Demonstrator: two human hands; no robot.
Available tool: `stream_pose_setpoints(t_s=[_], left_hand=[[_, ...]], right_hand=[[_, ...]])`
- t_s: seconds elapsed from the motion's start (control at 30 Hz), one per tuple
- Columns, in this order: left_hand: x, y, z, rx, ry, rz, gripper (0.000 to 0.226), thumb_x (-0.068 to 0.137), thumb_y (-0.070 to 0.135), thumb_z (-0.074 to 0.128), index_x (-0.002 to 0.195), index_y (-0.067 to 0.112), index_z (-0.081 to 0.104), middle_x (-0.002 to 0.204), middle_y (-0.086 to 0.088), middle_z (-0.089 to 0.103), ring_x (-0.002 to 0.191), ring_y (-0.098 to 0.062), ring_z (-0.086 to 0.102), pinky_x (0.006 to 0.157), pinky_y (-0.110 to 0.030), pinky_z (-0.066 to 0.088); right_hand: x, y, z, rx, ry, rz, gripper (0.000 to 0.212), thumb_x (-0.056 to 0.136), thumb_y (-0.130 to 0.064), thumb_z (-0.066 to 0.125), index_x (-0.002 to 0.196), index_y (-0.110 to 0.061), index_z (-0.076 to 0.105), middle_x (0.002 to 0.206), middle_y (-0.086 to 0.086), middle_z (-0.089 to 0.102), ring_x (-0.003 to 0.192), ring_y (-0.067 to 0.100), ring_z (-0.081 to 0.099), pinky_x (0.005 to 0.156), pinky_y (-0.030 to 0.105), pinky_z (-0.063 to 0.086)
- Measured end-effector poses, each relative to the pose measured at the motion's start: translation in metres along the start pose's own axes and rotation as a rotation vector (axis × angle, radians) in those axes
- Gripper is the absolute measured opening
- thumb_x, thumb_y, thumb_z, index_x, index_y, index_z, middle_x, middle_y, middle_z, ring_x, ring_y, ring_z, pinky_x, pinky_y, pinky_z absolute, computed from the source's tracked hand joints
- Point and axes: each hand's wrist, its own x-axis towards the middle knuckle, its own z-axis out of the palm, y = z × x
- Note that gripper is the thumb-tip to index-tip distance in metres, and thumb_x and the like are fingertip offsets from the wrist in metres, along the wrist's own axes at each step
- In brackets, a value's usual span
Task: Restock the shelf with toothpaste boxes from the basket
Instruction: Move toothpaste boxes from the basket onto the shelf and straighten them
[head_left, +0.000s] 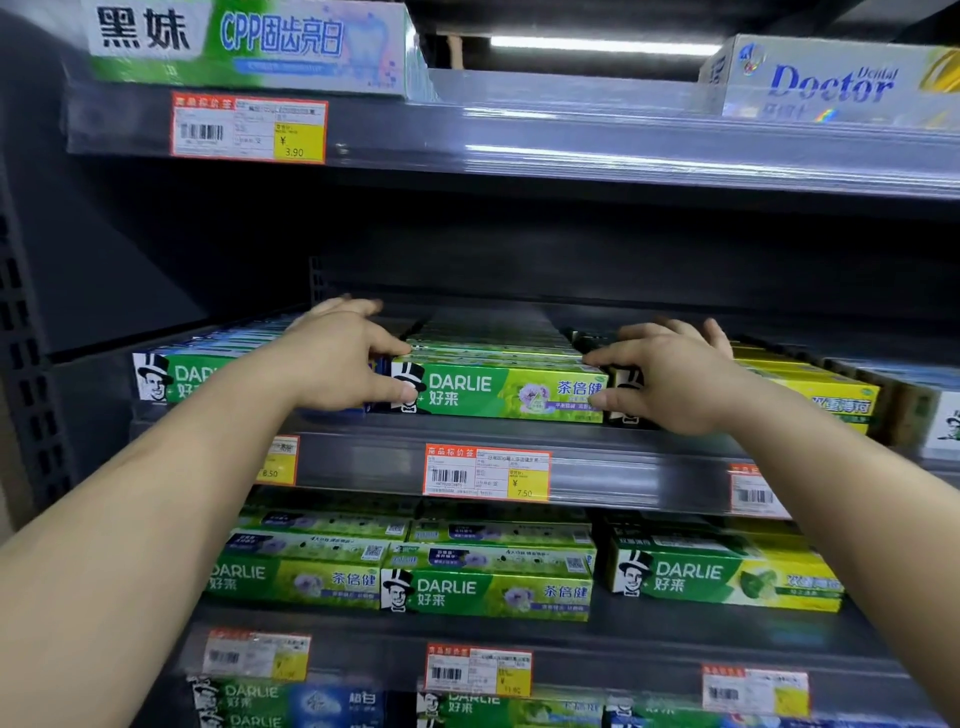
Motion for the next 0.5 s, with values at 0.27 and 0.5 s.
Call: stream_pose_setpoints(t_s=[0.27,0.5], left_hand=[[0.0020,-0.0001,0.0019,0.070,-0.001,-0.010,0.065,0.071,0.063,0.065,0.131,0.042,0.049,0.157,0.004,0.017,0.145,-0.021,0.007,0.117,-0.038,0.009],[-0.0001,0.0040,-0.0001,0.099,-0.024,-0.025,0.065,0.074,0.064,0.063,0.133,0.043,0.047,0.157,0.003,0.017,0.145,-0.023,0.008,0.117,-0.041,0.010]], right_hand=[[-0.0037,0.0000,0.0014,0.021,0.009,0.008,0.054,0.081,-0.066,0.052,0.132,-0.053,0.043,0.154,-0.006,0.029,0.144,0.028,0.016,0.114,0.057,-0.002],[-0.0045,-0.0033,0.0000,0.032,0.009,0.029,0.053,0.080,-0.066,0.054,0.131,-0.052,0.045,0.153,-0.004,0.031,0.143,0.028,0.019,0.114,0.056,0.000]])
